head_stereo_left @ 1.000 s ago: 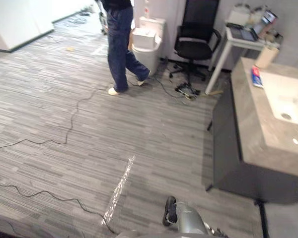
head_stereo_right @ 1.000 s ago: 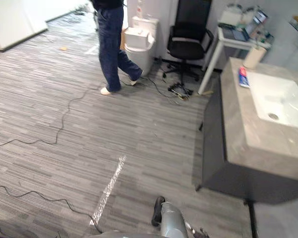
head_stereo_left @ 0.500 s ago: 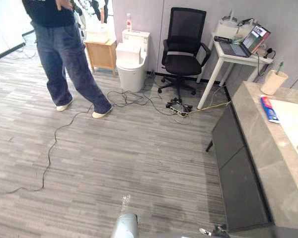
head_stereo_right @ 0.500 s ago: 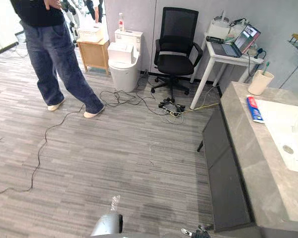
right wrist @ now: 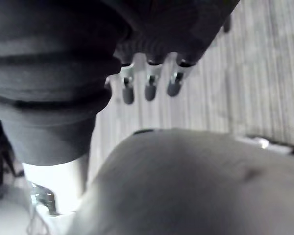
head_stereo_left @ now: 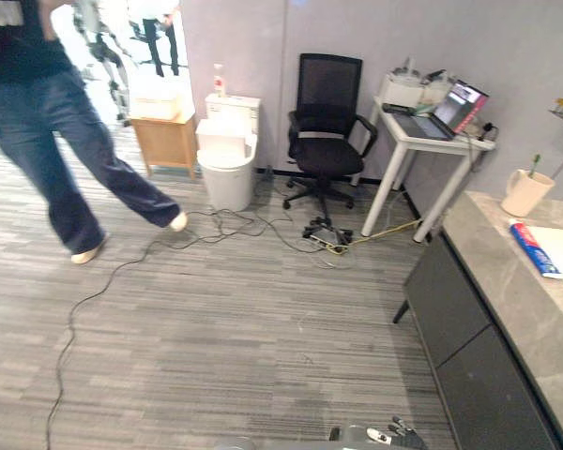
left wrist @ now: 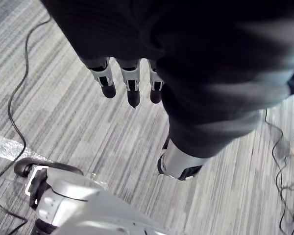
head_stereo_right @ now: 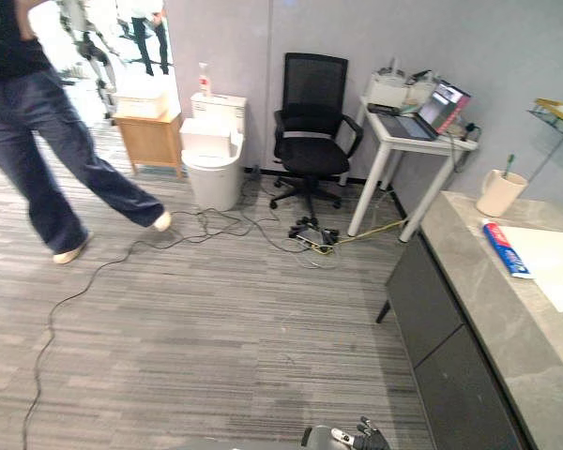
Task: Organize washtable
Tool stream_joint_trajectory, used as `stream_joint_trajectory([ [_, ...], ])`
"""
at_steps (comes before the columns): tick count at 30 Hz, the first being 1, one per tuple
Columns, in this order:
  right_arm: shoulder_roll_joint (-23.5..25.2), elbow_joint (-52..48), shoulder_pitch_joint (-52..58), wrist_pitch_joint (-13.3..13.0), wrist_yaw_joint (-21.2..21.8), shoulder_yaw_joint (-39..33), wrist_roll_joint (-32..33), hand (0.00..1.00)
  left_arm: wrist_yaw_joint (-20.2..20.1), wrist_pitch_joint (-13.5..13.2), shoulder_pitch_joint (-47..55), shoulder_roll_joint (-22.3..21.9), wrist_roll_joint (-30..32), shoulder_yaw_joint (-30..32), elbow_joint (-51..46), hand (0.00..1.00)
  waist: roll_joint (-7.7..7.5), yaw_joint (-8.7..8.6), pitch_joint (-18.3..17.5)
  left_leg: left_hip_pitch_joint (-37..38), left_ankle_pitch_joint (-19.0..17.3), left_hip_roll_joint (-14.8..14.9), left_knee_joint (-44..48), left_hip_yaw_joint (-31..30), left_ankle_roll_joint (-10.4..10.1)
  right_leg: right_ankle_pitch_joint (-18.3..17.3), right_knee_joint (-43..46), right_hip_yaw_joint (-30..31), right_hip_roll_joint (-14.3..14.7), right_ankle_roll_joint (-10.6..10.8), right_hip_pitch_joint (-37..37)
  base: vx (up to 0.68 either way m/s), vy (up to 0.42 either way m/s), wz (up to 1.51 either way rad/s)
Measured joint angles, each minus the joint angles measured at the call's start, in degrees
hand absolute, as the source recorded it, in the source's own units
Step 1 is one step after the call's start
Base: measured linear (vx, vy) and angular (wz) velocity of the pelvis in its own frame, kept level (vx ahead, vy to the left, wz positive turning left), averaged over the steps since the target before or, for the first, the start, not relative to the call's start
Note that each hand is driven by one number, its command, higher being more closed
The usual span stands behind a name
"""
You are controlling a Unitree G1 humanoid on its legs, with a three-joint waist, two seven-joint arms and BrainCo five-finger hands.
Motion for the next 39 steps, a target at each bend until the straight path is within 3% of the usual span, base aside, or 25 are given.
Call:
stream_joint_trajectory([
  [3,0.01,0.40,0.14,0.46,-0.01,-0.43,-0.10,0.00,-0.15,0.75,0.01,-0.01,0.87,0.07,0.60,0.00,0.56,-1.19,-0.12,4.77,-1.14,3.43,-3.77,1.91,-2.29,1.43,-17.32,-4.92,1.23,-0.49,-0.78,0.39,-0.168,-0.35],
  [5,0.12,0.77,0.91,0.63,0.10,-0.68,-0.14,0.00,-0.73,1.21,0.04,-0.21,1.20,0.57,0.69,0.00,0.85,-2.64,-0.32,9.76,-1.98,4.97,-7.57,2.63,-5.08,6.62,-25.50,-4.25,2.95,-1.35,-0.95,0.54,-0.225,-0.07],
  [6,0.17,0.77,1.65,0.84,0.12,-0.74,-0.11,0.00,-1.12,1.41,-0.11,-0.30,1.71,0.57,0.69,0.00,1.09,-2.82,-0.41,11.17,-2.02,5.19,-8.34,2.24,-5.18,10.25,-25.44,-4.29,3.33,-2.96,-0.39,0.76,-0.301,0.08],
  [7,-0.90,1.31,1.73,1.71,0.77,-1.52,-0.16,0.00,-1.48,1.59,-0.87,-1.18,2.28,0.82,1.35,0.00,2.99,-2.76,-0.96,11.00,-1.05,6.84,-4.57,0.20,-5.54,8.71,-22.95,-5.07,5.09,-5.51,0.12,0.77,-0.339,-0.04],
  [9,-2.44,2.11,1.40,2.93,1.06,-2.39,-0.28,0.00,-2.33,1.67,-2.52,-3.27,3.04,2.82,1.27,0.00,5.39,-2.43,-1.72,3.43,5.00,10.03,13.40,-5.19,-3.99,4.97,-23.00,-6.03,8.33,-6.80,2.47,0.67,-0.309,-0.21],
  [10,-3.10,2.11,1.39,3.32,0.99,-3.39,-0.63,0.00,-2.78,1.86,-2.68,-3.85,3.17,3.32,1.05,0.00,6.90,-2.31,-1.08,-3.03,11.95,11.58,27.52,-8.85,-3.71,3.15,-24.42,-6.09,11.11,-7.66,5.20,0.57,-0.215,-0.42],
  [11,-3.28,2.26,0.85,4.18,0.81,-4.37,-0.63,0.00,-3.06,2.02,-2.50,-4.21,3.21,3.40,1.05,0.00,7.72,-2.27,-0.59,-8.46,12.28,12.36,38.58,-10.26,-4.27,2.15,-25.92,-5.59,13.12,-8.55,8.56,0.56,-0.198,-0.49],
  [13,-2.92,3.44,0.30,4.96,0.61,-5.00,-0.65,0.00,-3.69,2.34,-1.76,-4.22,3.22,3.31,0.89,0.00,6.87,-2.13,-0.38,-14.50,11.85,11.65,44.97,-9.50,-4.51,1.98,-30.15,-3.93,14.82,-8.69,14.61,0.53,-0.145,-0.53],
  [15,-2.12,4.18,-0.24,5.22,0.57,-5.11,-0.68,0.00,-3.80,2.32,-1.00,-3.90,3.25,3.28,0.05,0.00,5.03,-1.87,-0.33,-18.63,10.94,9.14,41.00,-8.48,-4.73,1.99,-33.84,-1.84,14.48,-8.62,18.98,0.45,-0.083,-0.53],
  [18,-2.00,4.59,-0.95,5.52,0.44,-5.21,-0.66,0.00,-3.77,2.41,-1.28,-4.10,3.26,3.93,-0.07,0.00,4.55,-0.68,0.26,-22.90,9.64,7.96,23.15,-9.95,-4.22,0.45,-35.99,2.28,14.16,-5.83,24.25,0.47,0.062,-0.60],
  [20,-2.36,4.46,-1.32,5.45,0.14,-4.71,-0.64,0.00,-3.73,2.87,-1.80,-2.92,3.20,4.51,-0.35,0.00,3.94,-0.67,0.14,-22.41,9.81,4.93,12.92,-16.43,-4.51,-1.43,-34.66,4.93,12.68,-3.12,24.79,0.34,0.225,-0.67],
  [22,-2.30,4.22,-2.67,5.28,0.24,-4.12,-0.79,0.00,-5.26,4.66,-2.24,3.05,3.22,3.99,-0.53,0.00,3.45,-0.55,0.62,-22.82,10.07,2.61,8.72,-24.53,-4.96,-4.53,-32.62,10.00,11.26,-1.95,24.37,0.30,0.307,-1.08],
  [23,-1.99,3.63,-2.82,4.45,0.80,-4.66,-2.85,0.00,-7.13,4.13,-2.20,8.03,1.14,6.41,-0.81,0.00,3.64,-0.37,0.07,-22.15,11.11,3.50,6.25,-27.99,-6.65,-5.80,-30.86,12.72,11.40,-0.29,23.38,0.29,0.412,-1.24],
  [24,-2.10,1.47,-2.36,4.19,0.79,-5.00,-5.06,0.00,-8.66,1.98,-1.66,10.67,-0.48,8.53,-1.94,0.00,5.13,-0.29,-0.42,-22.13,11.33,4.38,5.75,-28.07,-10.70,-8.26,-28.54,16.02,11.29,1.59,22.18,0.27,0.469,-1.16],
  [25,-2.13,1.10,-2.40,4.30,0.65,-5.18,-5.75,0.00,-8.60,1.12,-1.33,12.14,-0.90,8.94,-2.32,0.00,4.99,-0.67,-0.33,-22.73,9.62,3.66,8.51,-26.62,-13.38,-9.46,-27.11,17.41,10.22,2.68,21.74,0.24,0.540,-1.22],
  [26,-0.53,1.04,-2.06,4.38,0.60,-5.08,-7.31,0.00,-8.55,0.35,-1.14,14.33,-0.86,9.06,-2.81,0.00,2.78,-0.32,-0.41,-22.61,7.12,1.67,11.06,-22.27,-11.05,-10.41,-25.28,21.06,7.10,3.69,20.26,0.20,0.531,-1.23],
  [27,-0.08,0.74,-2.27,4.44,1.11,-4.70,-7.61,0.00,-8.74,0.34,-1.74,14.35,0.20,9.03,-2.07,0.00,1.93,-0.66,-0.34,-21.75,6.04,1.09,12.29,-17.88,-9.15,-8.85,-23.43,23.48,5.08,2.51,18.52,0.17,0.515,-1.41],
  [29,-0.41,0.44,-2.90,4.42,1.60,-2.64,-7.61,0.00,-8.89,0.42,-2.38,11.88,1.34,9.71,-0.34,0.00,1.66,-0.45,-0.49,-18.46,4.88,2.52,11.49,-9.33,-6.91,-4.69,-21.14,23.03,2.25,-0.47,14.91,0.10,0.436,-1.80],
  [30,-0.83,0.51,-3.15,4.45,2.12,-1.59,-7.59,0.00,-8.92,0.40,-2.35,10.81,1.86,9.89,0.03,0.00,1.62,-0.42,-0.53,-16.96,4.82,3.47,10.53,-6.01,-6.32,-3.36,-21.16,20.97,0.99,-0.99,14.01,0.02,0.437,-2.49],
  [32,-1.67,0.56,-4.22,4.26,3.40,2.05,-7.55,0.00,-8.86,0.49,-2.65,8.18,3.31,9.14,1.65,0.00,1.41,-0.64,-0.79,-10.49,5.08,7.12,5.00,5.72,-5.23,-2.56,-20.23,3.66,-3.82,-1.26,12.11,-0.06,0.341,-2.61],
  [34,-1.95,0.99,-4.54,4.27,3.39,2.29,-8.21,0.00,-8.84,0.46,-2.70,7.23,3.29,7.75,2.98,0.00,1.32,-0.61,-1.29,-6.95,5.07,9.37,1.22,13.49,-6.26,-1.76,-23.60,-10.14,-4.17,-1.28,12.74,-0.08,0.181,-2.47],
  [35,-2.23,2.80,-5.13,4.19,3.39,2.16,-9.16,0.00,-8.78,0.49,-3.88,7.16,3.27,6.72,4.94,0.00,1.81,-1.25,-1.41,-6.88,5.27,10.05,-0.73,15.67,-6.54,1.14,-29.03,-14.67,-2.39,-1.60,13.05,-0.08,0.142,-2.08],
  [36,-2.55,3.53,-5.23,4.22,3.40,1.64,-9.23,0.00,-8.75,0.62,-4.40,6.96,3.22,6.46,5.69,0.00,2.29,-1.56,-1.61,-7.05,5.46,10.14,-1.60,15.91,-6.86,2.85,-31.14,-15.97,-1.95,-1.96,13.07,-0.01,0.087,-1.62],
  [38,-2.89,5.65,-5.01,4.28,3.27,0.10,-10.11,0.00,-8.56,1.11,-4.51,5.44,3.19,6.02,7.47,0.00,3.38,-2.67,-1.68,-5.95,6.97,10.33,-4.32,16.15,-6.47,8.33,-38.04,-13.64,2.47,-0.52,13.40,0.05,0.027,-1.17],
  [39,-2.75,5.54,-4.27,4.02,3.23,-0.66,-10.05,0.00,-8.56,1.53,-4.92,5.13,3.20,5.81,7.82,0.00,3.69,-3.16,-1.74,-5.59,7.12,10.97,-4.52,16.46,-6.78,8.65,-38.48,-12.93,3.42,-0.81,13.40,0.09,-0.060,-0.57],
])
